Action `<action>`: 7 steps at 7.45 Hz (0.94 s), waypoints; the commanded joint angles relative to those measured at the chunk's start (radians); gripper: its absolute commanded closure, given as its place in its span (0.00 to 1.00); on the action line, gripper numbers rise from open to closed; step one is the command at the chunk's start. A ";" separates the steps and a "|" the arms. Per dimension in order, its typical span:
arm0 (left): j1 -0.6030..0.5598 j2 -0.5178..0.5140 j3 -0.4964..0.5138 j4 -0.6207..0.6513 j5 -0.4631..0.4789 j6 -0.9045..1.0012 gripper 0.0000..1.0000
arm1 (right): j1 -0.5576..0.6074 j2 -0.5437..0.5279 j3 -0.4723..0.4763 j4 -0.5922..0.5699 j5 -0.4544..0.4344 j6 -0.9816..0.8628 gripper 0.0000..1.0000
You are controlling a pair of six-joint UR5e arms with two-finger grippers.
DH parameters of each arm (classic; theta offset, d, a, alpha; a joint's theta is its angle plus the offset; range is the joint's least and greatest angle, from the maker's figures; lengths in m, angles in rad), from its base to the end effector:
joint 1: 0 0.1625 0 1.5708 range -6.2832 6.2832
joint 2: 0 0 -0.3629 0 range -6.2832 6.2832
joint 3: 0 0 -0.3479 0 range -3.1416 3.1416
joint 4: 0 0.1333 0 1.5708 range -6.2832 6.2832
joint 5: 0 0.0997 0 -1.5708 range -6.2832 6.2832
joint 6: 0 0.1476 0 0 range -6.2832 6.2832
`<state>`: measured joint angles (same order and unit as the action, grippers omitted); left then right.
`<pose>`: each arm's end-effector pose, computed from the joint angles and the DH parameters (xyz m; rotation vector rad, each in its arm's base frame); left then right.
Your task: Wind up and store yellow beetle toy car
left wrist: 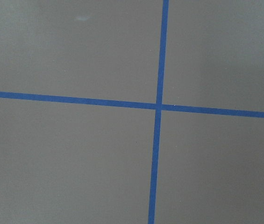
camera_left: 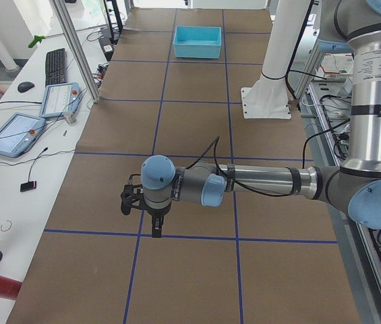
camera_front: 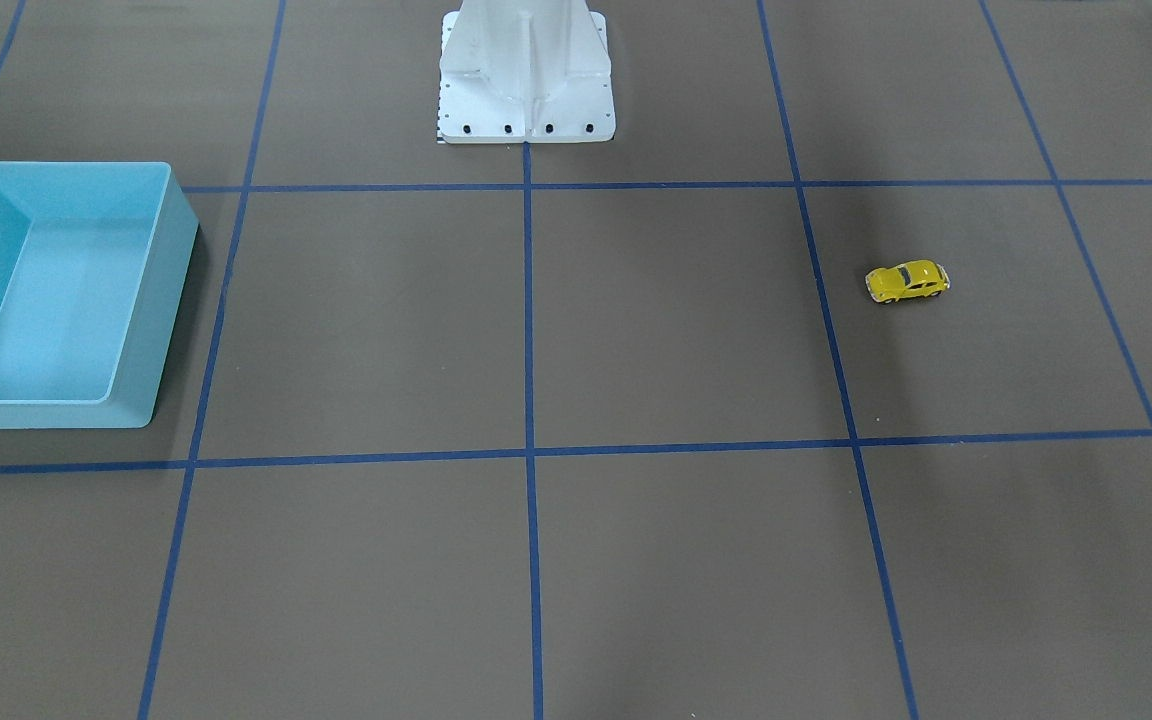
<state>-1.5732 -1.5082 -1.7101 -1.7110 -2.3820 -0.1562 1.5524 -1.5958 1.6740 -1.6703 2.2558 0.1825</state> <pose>-0.0273 -0.4433 0.5758 0.1422 0.8211 -0.0613 0.0319 -0.4357 0.6145 -0.0892 -0.6803 0.1649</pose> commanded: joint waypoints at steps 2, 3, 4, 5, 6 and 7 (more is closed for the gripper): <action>0.152 0.106 -0.288 0.001 0.004 0.076 0.00 | 0.000 -0.003 0.001 -0.003 0.002 0.000 0.00; 0.215 0.118 -0.348 -0.006 0.006 0.119 0.00 | 0.000 -0.006 0.009 -0.005 0.002 0.000 0.00; 0.269 0.118 -0.383 -0.006 0.007 0.136 0.00 | 0.000 -0.004 0.009 -0.005 0.002 0.002 0.00; 0.329 0.120 -0.385 -0.006 0.007 0.221 0.00 | 0.000 -0.004 0.021 -0.005 0.002 0.002 0.00; 0.385 0.111 -0.379 -0.004 0.013 0.274 0.00 | 0.000 -0.007 0.021 -0.006 0.002 0.002 0.00; 0.459 0.114 -0.372 -0.004 0.047 0.368 0.00 | 0.000 -0.007 0.021 -0.006 0.002 0.002 0.00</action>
<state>-1.1964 -1.3942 -2.0863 -1.7154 -2.3616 0.1146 1.5524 -1.6021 1.6935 -1.6761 2.2580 0.1840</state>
